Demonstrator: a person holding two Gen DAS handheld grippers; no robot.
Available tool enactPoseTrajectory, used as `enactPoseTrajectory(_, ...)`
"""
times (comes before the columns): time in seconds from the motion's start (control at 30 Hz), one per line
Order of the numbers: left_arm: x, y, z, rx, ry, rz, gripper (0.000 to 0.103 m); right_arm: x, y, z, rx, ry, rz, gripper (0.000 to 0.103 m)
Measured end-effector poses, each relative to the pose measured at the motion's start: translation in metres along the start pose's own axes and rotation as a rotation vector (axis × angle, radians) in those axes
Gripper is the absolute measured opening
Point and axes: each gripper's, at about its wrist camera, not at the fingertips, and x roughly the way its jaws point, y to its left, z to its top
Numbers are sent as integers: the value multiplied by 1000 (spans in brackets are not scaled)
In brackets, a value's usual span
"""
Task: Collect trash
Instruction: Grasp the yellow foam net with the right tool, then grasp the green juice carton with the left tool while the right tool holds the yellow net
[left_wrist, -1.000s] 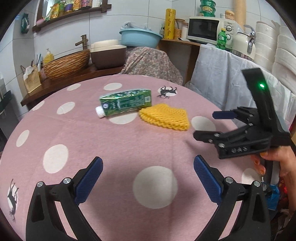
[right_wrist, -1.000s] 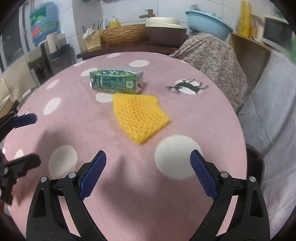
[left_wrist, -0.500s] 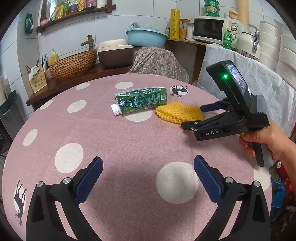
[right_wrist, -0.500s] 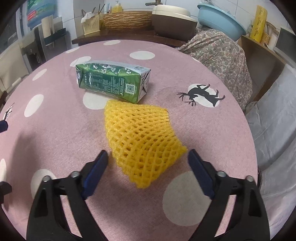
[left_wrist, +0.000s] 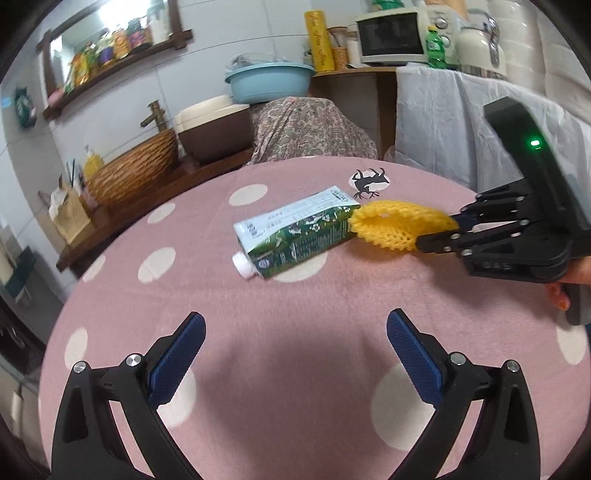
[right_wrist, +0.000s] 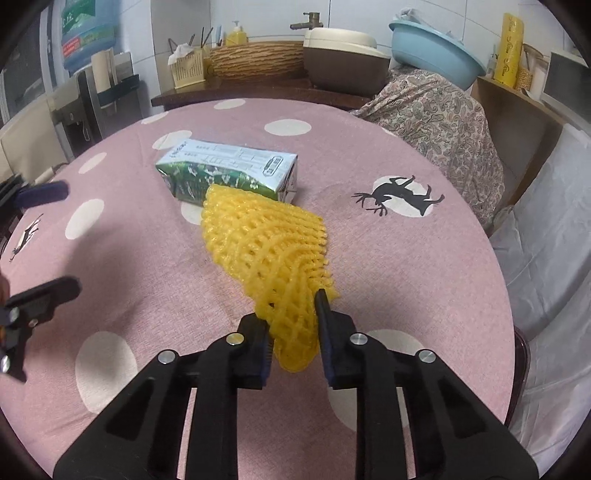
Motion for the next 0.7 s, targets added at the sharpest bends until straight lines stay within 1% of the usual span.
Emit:
enactPoseTrajectory(0.23, 25, 3, 25, 161, 27, -5, 98, -31, -8, -9, 39, -73, 10, 21)
enactPoseTrajectory(0.43, 57, 5, 53, 243, 92, -40, 98, -57, -15, -24, 95, -112, 29, 21)
enactPoseTrajectory(0.5, 67, 0, 63, 293, 114, -53, 98, -64, -14, -30, 104, -121, 40, 21)
enactPoseTrajectory(0.57, 79, -8, 72, 366, 156, -76, 98, -68, -14, -34, 109, -125, 45, 21)
enactPoseTrajectory(0.7, 100, -23, 80, 508, 219, -75, 98, -76, -15, -43, 118, -129, 55, 21)
